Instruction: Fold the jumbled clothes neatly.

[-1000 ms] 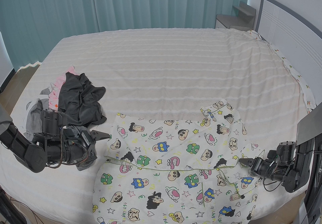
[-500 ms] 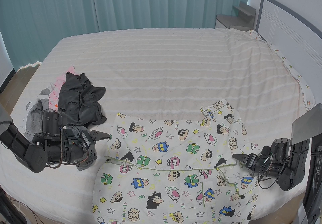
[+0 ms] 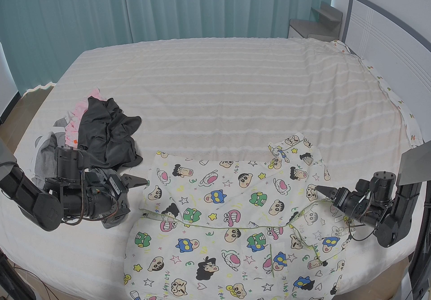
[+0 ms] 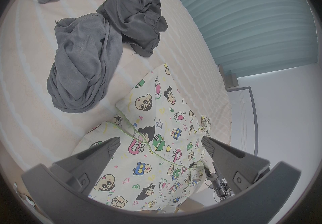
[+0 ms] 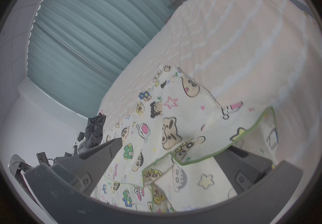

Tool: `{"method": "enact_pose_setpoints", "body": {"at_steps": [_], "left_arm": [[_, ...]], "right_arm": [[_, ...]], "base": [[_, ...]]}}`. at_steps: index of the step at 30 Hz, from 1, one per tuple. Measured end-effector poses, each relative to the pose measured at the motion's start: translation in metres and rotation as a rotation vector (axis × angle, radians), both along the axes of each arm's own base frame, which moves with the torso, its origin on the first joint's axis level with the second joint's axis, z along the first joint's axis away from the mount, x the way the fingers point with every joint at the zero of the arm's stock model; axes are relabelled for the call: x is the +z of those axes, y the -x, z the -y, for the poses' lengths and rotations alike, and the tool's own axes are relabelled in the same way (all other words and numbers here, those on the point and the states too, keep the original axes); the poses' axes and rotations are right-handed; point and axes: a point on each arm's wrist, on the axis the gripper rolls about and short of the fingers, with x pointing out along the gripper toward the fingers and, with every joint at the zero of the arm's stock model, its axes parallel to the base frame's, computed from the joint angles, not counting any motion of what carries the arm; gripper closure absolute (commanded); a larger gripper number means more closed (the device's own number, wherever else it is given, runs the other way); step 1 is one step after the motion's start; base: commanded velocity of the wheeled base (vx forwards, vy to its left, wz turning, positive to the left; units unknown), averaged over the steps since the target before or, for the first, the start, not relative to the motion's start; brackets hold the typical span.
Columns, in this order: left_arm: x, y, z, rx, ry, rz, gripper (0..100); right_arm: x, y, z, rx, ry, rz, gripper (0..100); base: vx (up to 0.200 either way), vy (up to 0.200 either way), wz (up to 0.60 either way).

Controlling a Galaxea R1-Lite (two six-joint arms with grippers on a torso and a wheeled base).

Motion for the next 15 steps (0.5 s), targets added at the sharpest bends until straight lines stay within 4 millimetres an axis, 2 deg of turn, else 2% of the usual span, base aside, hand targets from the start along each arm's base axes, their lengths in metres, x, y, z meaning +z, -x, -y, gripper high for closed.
{"method": "enact_pose_setpoints", "body": {"at_steps": [7, 15], "left_arm": [[0.000, 0.000, 0.000, 0.000, 0.000, 0.000, 0], [0.000, 0.000, 0.000, 0.001, 0.000, 0.000, 0]], "right_arm": [[0.007, -0.020, -0.001, -0.005, -0.003, 0.078, 0], [0.003, -0.042, 0.002, -0.021, -0.004, 0.125, 0]], "base": [[0.000, 0.000, 0.00], [0.000, 0.000, 0.00]]}}
